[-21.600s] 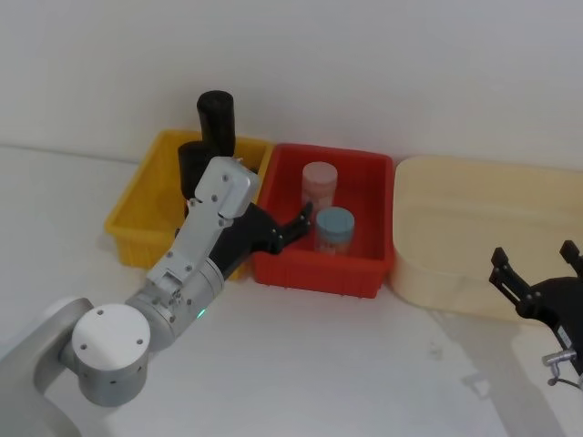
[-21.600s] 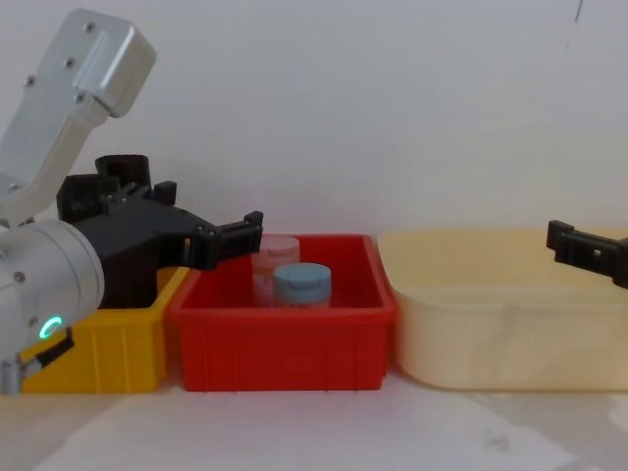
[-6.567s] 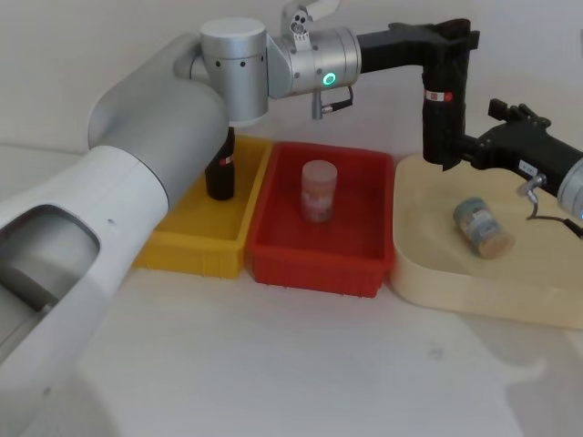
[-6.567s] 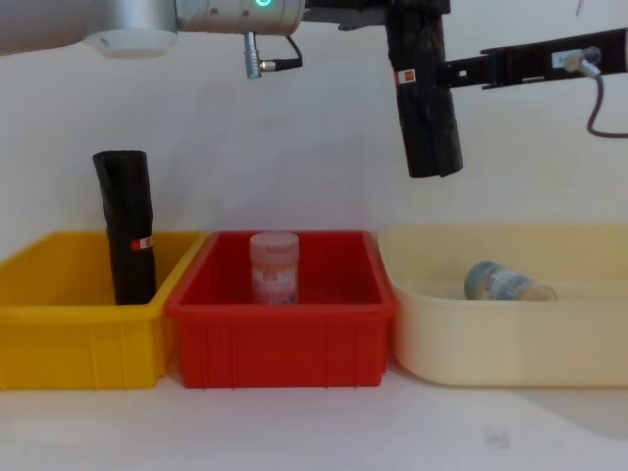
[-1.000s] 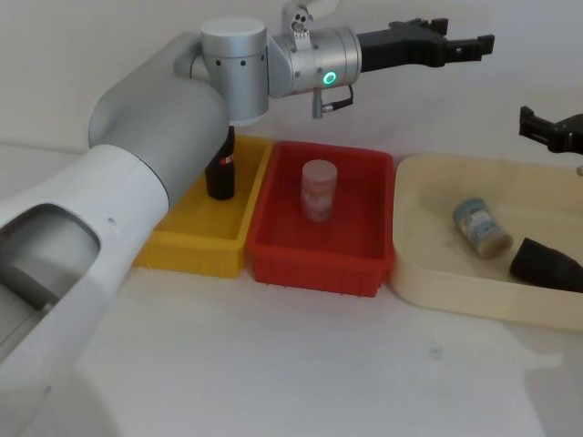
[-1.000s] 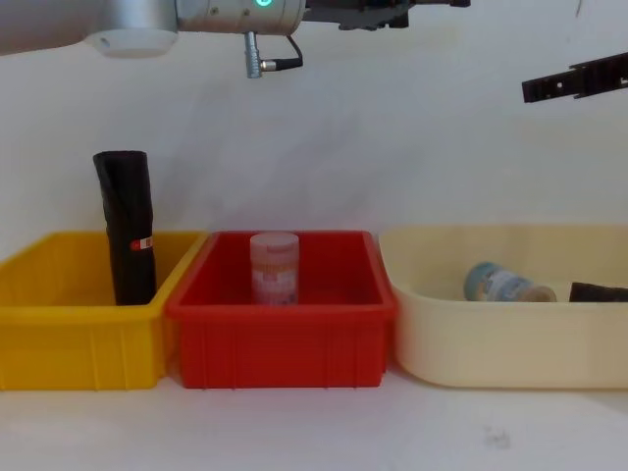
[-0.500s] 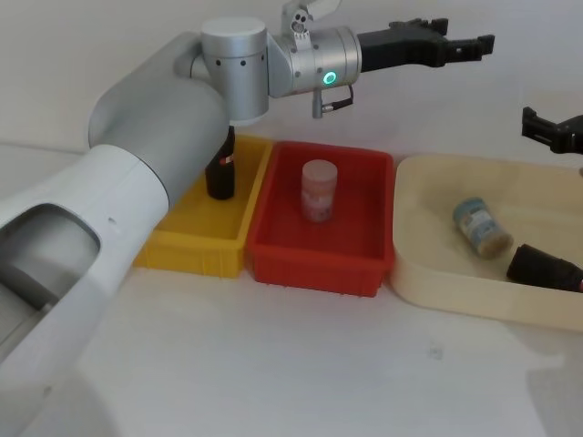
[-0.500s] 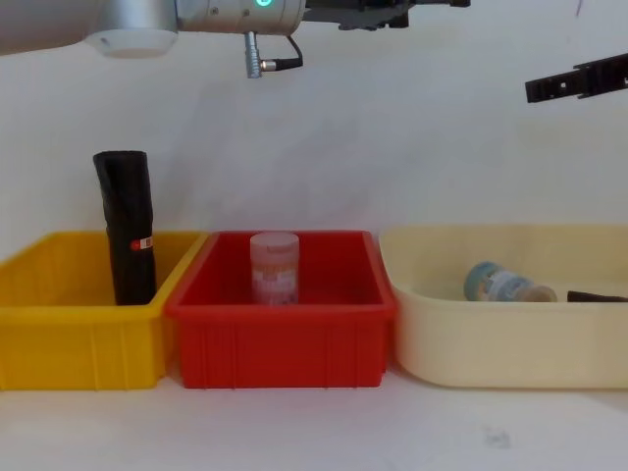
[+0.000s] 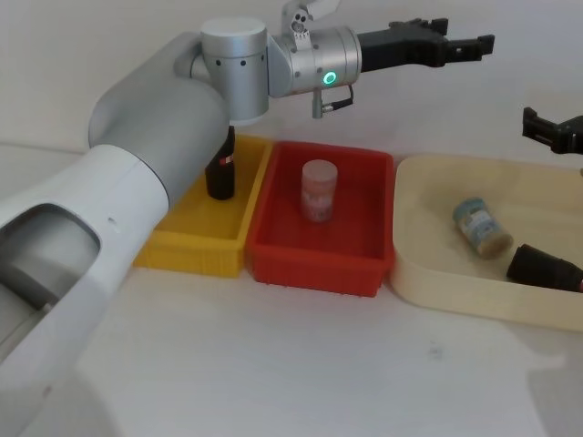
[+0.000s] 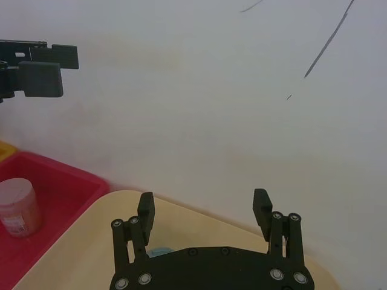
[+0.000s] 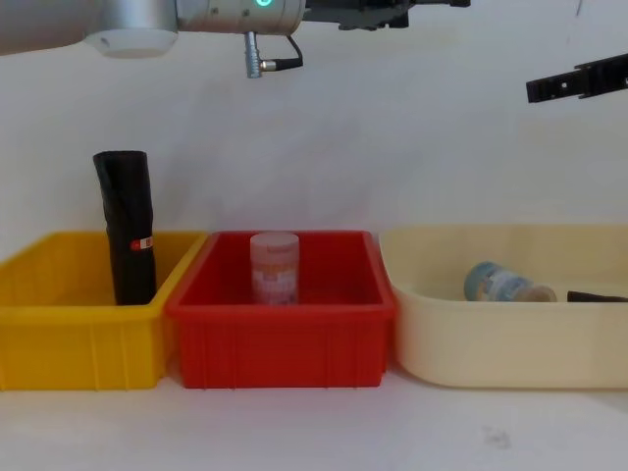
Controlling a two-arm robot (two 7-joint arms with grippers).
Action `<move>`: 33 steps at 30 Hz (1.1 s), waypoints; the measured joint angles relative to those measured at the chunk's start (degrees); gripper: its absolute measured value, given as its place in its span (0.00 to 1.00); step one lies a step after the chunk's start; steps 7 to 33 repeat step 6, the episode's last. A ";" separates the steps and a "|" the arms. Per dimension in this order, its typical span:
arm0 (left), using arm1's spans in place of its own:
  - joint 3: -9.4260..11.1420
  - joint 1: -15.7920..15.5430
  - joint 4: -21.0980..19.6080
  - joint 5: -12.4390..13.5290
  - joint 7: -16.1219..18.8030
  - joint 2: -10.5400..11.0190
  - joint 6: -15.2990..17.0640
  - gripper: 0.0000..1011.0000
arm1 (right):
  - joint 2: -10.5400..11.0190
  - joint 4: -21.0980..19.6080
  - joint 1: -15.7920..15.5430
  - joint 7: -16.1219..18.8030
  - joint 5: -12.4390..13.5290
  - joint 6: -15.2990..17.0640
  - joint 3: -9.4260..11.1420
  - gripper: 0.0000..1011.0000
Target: Pick up the garbage bag with the one hand and transfer it to the other hand.
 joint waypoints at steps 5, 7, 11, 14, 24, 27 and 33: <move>0.00 0.00 0.00 0.00 0.00 0.00 0.00 0.99 | 0.03 0.00 0.00 0.01 0.00 0.00 0.00 0.99; 0.00 0.00 0.00 0.00 0.00 0.00 0.00 0.99 | 0.03 0.00 -0.01 0.01 0.00 0.00 0.00 0.99; 0.00 0.00 0.00 0.00 0.00 0.00 0.00 0.99 | 0.03 0.00 -0.01 0.01 0.00 0.00 0.00 0.99; 0.00 0.00 0.00 0.00 0.00 0.00 0.00 0.99 | 0.03 0.00 -0.01 0.01 0.00 0.00 0.00 0.99; 0.00 0.00 0.00 0.00 0.00 0.00 0.00 0.99 | 0.03 0.00 -0.01 0.01 0.00 0.00 0.00 0.99; 0.00 0.00 0.00 0.00 0.00 0.00 0.00 0.99 | 0.03 0.00 -0.01 0.01 0.00 0.00 0.00 0.99; 0.00 0.00 0.00 0.00 0.00 0.00 0.00 0.99 | 0.03 0.00 -0.01 0.01 0.00 0.00 0.00 0.99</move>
